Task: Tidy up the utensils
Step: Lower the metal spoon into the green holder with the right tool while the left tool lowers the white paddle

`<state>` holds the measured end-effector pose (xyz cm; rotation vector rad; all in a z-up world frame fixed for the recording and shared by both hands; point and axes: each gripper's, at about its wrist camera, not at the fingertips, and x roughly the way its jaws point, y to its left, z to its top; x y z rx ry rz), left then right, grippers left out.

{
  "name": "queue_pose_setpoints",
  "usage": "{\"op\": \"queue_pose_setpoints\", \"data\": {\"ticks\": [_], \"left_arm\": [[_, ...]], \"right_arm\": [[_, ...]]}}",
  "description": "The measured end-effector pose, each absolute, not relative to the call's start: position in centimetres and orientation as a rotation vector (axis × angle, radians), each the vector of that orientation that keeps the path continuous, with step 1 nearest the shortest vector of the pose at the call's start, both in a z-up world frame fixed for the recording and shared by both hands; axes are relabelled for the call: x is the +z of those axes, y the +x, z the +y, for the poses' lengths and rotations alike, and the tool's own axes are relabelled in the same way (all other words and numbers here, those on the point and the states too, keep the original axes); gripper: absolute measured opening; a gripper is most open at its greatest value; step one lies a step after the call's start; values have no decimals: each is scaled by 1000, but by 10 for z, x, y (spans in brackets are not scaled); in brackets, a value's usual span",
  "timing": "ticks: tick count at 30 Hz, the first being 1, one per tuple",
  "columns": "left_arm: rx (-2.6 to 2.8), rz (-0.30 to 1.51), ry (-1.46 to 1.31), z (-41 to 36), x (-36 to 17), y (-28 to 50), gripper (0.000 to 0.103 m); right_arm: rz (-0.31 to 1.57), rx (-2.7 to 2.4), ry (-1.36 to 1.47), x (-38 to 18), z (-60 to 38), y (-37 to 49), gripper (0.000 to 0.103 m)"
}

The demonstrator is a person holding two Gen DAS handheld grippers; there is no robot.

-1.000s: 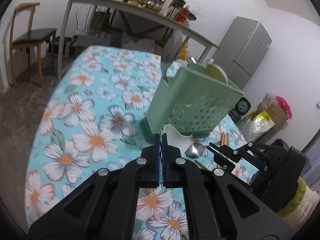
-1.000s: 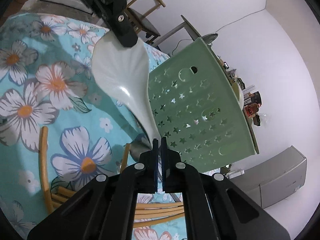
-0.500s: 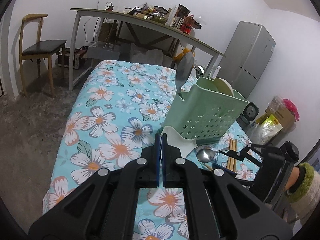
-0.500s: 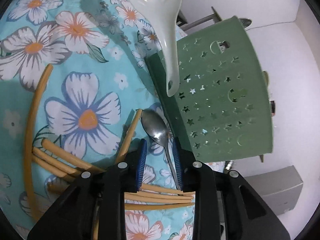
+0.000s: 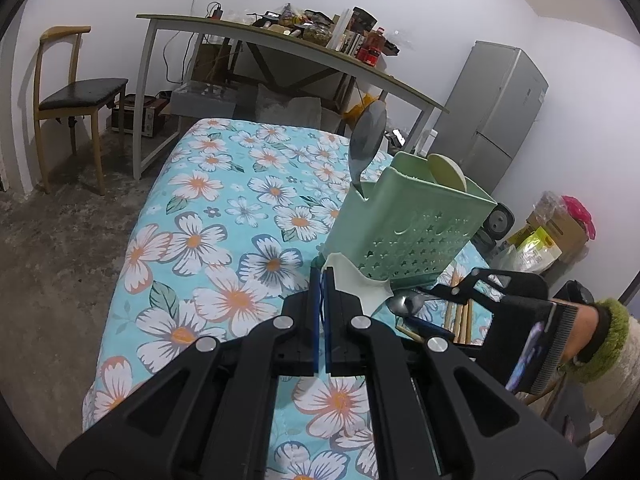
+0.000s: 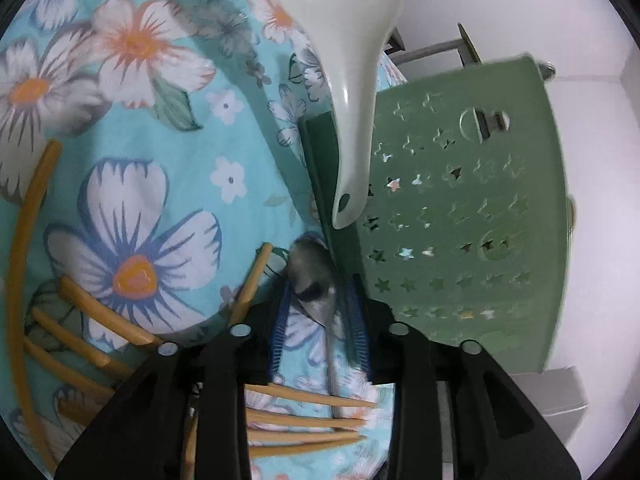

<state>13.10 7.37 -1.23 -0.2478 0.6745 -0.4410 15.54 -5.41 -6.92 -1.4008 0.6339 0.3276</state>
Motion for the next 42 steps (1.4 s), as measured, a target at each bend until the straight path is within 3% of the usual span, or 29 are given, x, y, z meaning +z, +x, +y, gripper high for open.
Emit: {"op": "queue_pose_setpoints", "data": {"ticks": [9,29,31,35,42], "left_arm": [[-447,681,-259,73,-16,134,1],[-444,679,-267,73,-17,135,1],[-444,679,-269,74,-17,135,1],[-444,678,-268,74,-17,135,1],[-443,667,-266,75,-15,133,1]], "right_arm": [[698,370,-1369,-69,-55,156,41],[505,221,-1324,-63,-39,160,40],[506,232,-1327,-68,-38,163,34],[524,243,-1314,-72,-35,165,10],[465,226,-1263,-62,-38,152,8]]}}
